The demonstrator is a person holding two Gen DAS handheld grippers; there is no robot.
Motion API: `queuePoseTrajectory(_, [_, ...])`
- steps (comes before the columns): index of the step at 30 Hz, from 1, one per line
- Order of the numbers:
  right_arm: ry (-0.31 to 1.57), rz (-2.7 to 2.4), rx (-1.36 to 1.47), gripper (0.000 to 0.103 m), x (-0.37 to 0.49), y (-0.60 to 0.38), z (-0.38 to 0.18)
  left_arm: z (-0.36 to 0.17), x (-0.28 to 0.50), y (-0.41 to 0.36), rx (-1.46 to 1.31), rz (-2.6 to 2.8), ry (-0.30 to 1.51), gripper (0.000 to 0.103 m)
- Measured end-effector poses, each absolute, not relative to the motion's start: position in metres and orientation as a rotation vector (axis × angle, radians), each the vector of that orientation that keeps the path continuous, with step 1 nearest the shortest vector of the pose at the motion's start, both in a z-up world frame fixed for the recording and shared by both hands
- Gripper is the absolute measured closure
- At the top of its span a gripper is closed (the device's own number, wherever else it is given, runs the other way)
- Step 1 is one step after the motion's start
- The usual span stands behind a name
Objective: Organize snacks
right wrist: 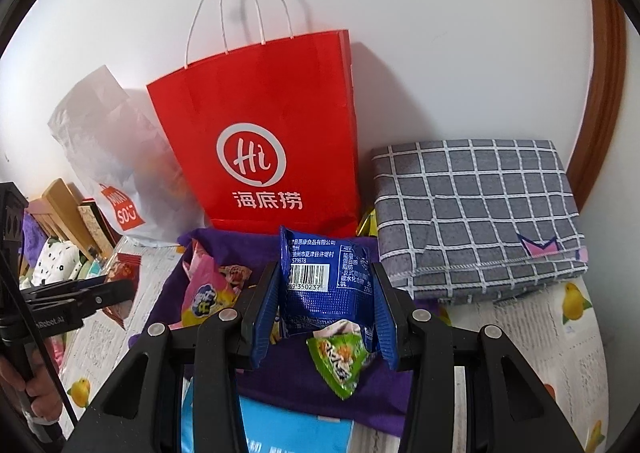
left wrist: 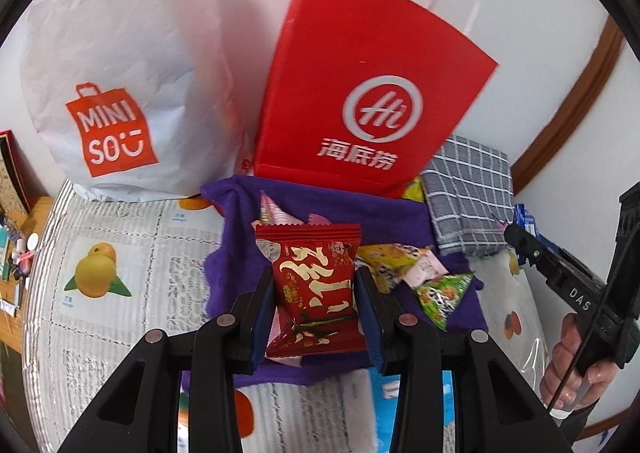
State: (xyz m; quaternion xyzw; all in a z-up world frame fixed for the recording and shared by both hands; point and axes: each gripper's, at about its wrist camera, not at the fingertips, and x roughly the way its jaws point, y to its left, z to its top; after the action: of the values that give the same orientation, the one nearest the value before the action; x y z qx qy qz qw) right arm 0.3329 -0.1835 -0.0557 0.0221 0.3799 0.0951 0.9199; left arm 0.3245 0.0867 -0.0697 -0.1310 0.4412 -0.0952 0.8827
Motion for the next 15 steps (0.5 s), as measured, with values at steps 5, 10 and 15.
queuePoseTrajectory(5, [0.825, 0.204, 0.025, 0.06, 0.347, -0.177, -0.075, -0.077, 0.337, 0.098, -0.291, -0.178, 0.931, 0.066])
queuePoseTrajectory(10, [0.882, 0.233, 0.029, 0.06, 0.357, -0.174, -0.094, -0.082, 0.348, 0.1, -0.301, -0.185, 0.939, 0.066])
queuePoseTrajectory(15, [0.926, 0.248, 0.0, 0.059, 0.363, -0.168, -0.108, -0.091, 0.352, 0.104, -0.299, -0.174, 0.954, 0.066])
